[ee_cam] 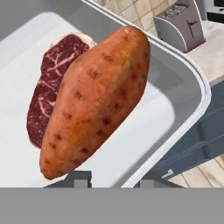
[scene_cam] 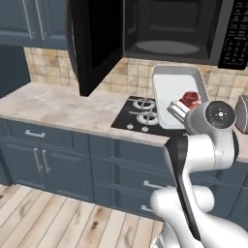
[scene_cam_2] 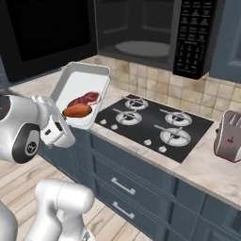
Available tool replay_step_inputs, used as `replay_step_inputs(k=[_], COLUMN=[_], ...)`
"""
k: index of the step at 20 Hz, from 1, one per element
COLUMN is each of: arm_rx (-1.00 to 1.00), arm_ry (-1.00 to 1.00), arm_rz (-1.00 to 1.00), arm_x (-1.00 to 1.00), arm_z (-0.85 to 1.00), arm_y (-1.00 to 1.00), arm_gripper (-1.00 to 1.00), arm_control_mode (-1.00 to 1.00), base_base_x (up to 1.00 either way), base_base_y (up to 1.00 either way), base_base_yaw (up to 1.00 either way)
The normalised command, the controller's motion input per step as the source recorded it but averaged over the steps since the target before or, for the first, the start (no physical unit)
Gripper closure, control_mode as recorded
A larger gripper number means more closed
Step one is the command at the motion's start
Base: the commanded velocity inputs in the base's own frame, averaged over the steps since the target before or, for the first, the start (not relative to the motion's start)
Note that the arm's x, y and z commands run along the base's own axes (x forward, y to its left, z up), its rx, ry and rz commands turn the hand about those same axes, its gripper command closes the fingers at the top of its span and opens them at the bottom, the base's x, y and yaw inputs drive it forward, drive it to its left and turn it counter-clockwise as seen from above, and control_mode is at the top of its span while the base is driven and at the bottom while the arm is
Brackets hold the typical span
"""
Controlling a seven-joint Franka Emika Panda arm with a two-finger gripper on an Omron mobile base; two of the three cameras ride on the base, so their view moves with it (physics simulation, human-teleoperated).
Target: Place the tupperware containing the steak and sweet potato meal in the microwave. Close the microwave door and press the start button to reheat the meal.
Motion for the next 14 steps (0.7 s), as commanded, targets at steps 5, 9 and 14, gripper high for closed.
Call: replay_step_inputs(k=[5, 9, 14], arm_rx=[0.00, 0.00, 0.00], arm_ry=[0.00, 0.00, 0.00], arm_rz=[0.00, 0.00, 0.00], arm_x=[0.00, 0.00, 0.00], arm_z=[0.00, 0.00, 0.00], arm_y=[0.00, 0.00, 0.00], arm_gripper=[1.00, 1.00, 1.00], arm_control_mode=[1.00, 1.00, 1.00], base_base_x=[0.67, 0.64, 0.58], base_base_y=[0.20, 0.11, 0.02], base_base_yaw=[-0.26, -0.22, -0.15])
